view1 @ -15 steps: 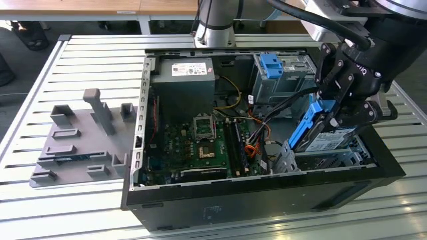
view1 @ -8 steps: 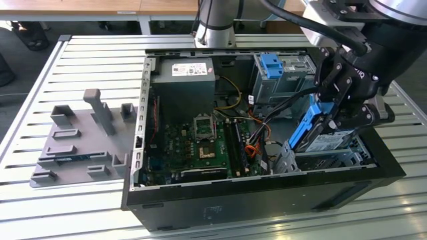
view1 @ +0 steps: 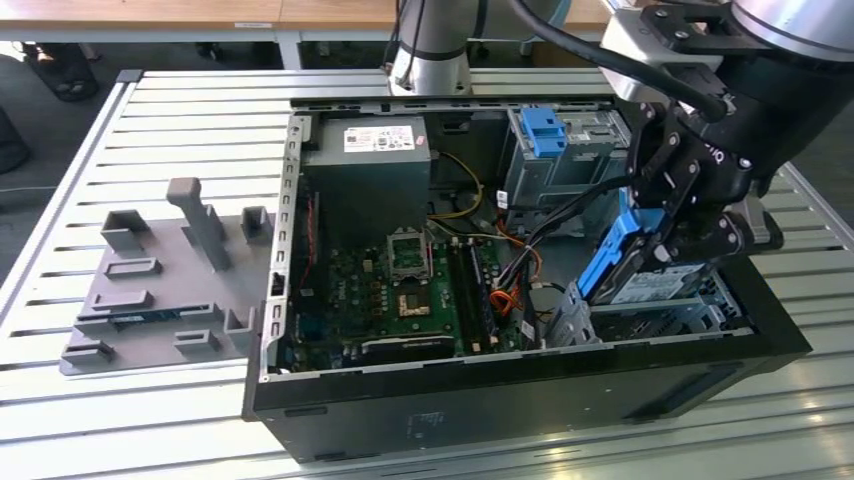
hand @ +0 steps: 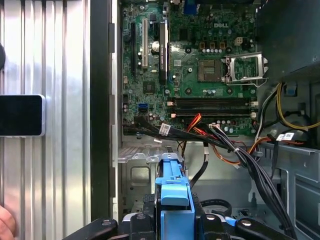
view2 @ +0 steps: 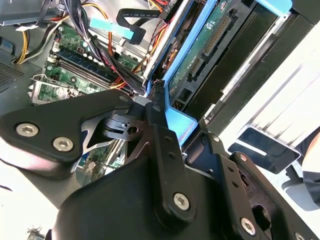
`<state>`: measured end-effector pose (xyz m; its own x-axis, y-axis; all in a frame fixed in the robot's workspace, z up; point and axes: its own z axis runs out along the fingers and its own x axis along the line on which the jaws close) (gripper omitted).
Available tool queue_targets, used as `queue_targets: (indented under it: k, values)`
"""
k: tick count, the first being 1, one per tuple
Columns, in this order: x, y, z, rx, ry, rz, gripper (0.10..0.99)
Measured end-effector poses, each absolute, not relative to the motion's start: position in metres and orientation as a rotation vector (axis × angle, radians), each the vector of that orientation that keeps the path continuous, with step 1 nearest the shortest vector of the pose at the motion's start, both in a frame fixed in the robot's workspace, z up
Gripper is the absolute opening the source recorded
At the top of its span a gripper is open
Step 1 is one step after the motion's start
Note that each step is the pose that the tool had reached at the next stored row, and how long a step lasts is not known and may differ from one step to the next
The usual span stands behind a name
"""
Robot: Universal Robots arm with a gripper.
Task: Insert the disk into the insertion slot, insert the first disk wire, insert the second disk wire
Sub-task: 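Insert the disk into the insertion slot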
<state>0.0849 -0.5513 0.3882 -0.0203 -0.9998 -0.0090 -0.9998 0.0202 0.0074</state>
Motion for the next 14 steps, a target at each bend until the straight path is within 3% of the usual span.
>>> queue_targets:
  k: [14]
  values:
    - [0.0849,-0.5513,0.3809,-2.198,2.243,0.018,0.365]
